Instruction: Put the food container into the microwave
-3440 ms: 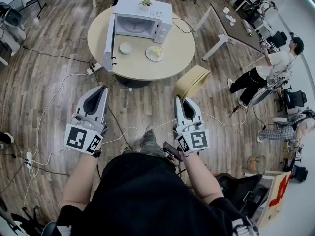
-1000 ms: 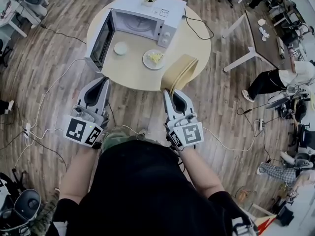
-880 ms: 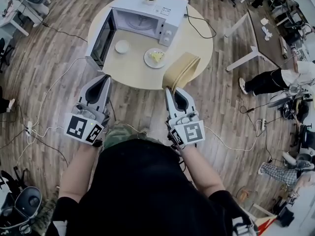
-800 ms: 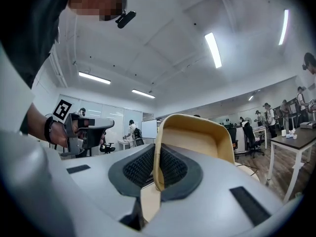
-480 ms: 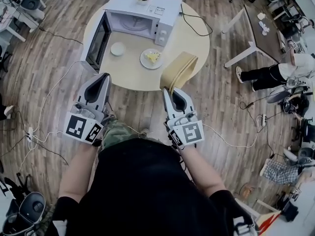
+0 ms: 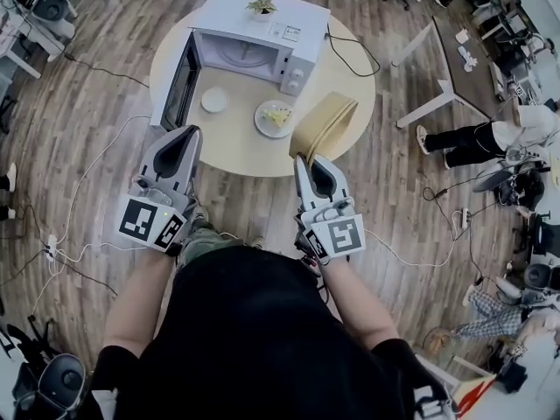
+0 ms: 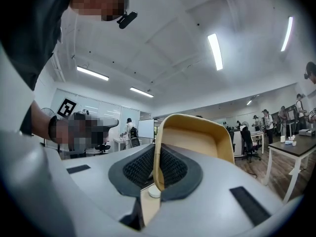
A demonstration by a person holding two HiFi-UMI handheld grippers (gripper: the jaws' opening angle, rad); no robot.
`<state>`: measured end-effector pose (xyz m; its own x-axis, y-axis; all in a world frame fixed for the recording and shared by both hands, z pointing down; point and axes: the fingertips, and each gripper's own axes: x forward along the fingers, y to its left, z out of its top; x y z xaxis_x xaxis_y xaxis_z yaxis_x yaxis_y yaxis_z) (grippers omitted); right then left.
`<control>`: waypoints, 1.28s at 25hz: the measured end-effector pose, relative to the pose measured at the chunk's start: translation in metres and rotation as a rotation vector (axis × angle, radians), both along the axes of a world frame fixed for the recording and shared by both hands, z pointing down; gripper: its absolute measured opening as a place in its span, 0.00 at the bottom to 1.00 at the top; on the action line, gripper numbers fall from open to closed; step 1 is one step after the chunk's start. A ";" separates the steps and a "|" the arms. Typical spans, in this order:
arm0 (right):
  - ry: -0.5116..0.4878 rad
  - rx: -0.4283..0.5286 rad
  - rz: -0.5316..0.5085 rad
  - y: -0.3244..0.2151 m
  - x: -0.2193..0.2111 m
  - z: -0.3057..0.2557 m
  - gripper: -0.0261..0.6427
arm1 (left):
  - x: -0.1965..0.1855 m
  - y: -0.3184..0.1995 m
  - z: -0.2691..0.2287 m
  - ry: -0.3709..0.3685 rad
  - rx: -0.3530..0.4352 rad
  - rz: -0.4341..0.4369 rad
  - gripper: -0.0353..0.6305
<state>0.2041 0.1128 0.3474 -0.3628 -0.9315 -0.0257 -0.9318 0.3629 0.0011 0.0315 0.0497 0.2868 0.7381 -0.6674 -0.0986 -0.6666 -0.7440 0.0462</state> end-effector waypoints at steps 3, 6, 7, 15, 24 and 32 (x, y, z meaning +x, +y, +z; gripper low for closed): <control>0.002 -0.005 0.009 -0.016 -0.013 -0.001 0.10 | -0.011 -0.020 -0.002 0.008 -0.003 0.007 0.09; 0.010 -0.004 0.026 -0.030 -0.025 -0.004 0.10 | -0.020 -0.040 -0.007 0.015 0.002 0.028 0.09; 0.011 -0.004 0.035 -0.035 -0.028 -0.006 0.10 | -0.022 -0.047 -0.009 0.017 0.005 0.038 0.09; 0.034 -0.005 0.114 -0.069 -0.058 -0.013 0.10 | -0.043 -0.096 -0.014 0.047 0.003 0.119 0.09; 0.060 -0.007 0.235 -0.091 -0.090 -0.016 0.10 | -0.064 -0.140 -0.016 0.065 0.007 0.237 0.09; 0.063 -0.025 0.311 -0.107 -0.115 -0.013 0.10 | -0.082 -0.172 -0.014 0.066 -0.010 0.300 0.09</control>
<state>0.0887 0.0058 0.3342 -0.0604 -0.9981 0.0117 -0.9965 0.0610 0.0567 -0.0502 -0.1220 0.2730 0.8948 -0.4215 -0.1472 -0.4121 -0.9066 0.0905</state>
